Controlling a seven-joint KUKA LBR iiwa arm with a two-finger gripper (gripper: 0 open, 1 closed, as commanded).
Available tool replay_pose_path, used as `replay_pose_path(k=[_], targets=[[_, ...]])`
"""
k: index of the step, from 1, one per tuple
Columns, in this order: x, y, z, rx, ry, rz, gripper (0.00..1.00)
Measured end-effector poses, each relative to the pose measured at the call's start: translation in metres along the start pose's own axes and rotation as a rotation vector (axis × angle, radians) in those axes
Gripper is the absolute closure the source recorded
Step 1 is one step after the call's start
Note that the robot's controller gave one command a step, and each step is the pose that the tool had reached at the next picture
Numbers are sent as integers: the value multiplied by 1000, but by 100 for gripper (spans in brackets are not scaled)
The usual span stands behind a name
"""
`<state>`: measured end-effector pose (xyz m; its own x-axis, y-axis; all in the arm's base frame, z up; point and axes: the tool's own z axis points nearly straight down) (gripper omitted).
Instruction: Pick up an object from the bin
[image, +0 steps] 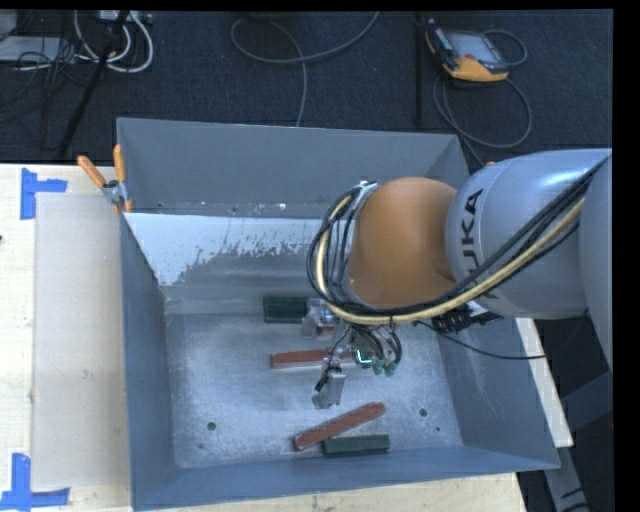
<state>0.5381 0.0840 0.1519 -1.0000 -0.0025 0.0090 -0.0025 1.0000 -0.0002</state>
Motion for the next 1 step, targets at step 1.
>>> replay_pose_path(k=[1], targets=[[-40,-27,85,1,-5,-143,0]])
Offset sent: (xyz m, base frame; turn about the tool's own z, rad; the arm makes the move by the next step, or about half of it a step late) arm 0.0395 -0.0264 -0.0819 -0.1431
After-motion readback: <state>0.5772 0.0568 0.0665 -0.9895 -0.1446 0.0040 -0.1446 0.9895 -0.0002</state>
